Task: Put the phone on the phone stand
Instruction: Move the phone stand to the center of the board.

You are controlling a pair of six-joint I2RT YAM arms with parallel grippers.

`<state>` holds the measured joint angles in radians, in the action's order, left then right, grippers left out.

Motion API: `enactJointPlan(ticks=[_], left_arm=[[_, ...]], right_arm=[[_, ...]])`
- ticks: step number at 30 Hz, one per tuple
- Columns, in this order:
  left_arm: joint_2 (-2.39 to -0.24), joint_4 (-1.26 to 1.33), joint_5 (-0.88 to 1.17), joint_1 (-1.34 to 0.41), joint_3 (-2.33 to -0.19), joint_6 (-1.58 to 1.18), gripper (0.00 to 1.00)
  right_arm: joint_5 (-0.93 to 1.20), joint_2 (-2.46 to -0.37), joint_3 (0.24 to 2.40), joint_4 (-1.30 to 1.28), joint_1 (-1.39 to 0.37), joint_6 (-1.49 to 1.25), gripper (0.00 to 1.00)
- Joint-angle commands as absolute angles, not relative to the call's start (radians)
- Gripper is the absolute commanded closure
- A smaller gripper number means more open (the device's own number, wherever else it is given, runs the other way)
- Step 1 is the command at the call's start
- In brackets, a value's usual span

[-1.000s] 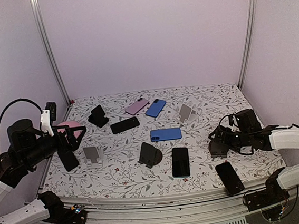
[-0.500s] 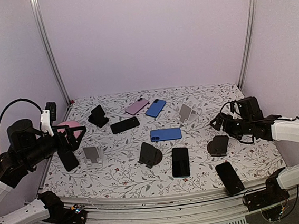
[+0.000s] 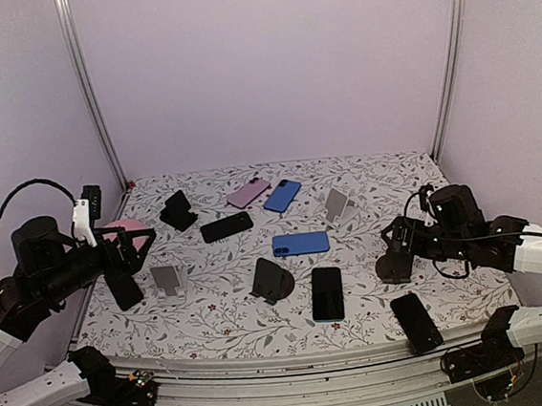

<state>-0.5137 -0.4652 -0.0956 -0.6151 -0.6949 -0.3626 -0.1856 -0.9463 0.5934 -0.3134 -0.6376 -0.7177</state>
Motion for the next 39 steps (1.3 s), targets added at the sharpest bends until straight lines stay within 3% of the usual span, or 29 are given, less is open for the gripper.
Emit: enactJointPlan(ticks=[1,12,25,39], left_arm=[[-0.521,-0.451,-0.083,-0.620,-0.689,-0.354,0.03],[-0.532,-0.451,-0.079,-0.618,-0.689,-0.351,0.03],[-0.541,-0.454,-0.092,-0.616,-0.690,-0.354,0.03],[-0.536,-0.455,-0.094,-0.616,-0.690,-0.357,0.03]], right_arm=[[-0.344,-0.948,0.576,-0.423,-0.707,-0.794,0.01],[-0.496,-1.113,0.606,-0.477,-0.815,-0.863,0.01],[-0.545,-1.328,0.699,-0.406,-0.815,-0.798,0.01],[-0.597,-1.381,0.721,-0.422,-0.805,-0.826,0.03]])
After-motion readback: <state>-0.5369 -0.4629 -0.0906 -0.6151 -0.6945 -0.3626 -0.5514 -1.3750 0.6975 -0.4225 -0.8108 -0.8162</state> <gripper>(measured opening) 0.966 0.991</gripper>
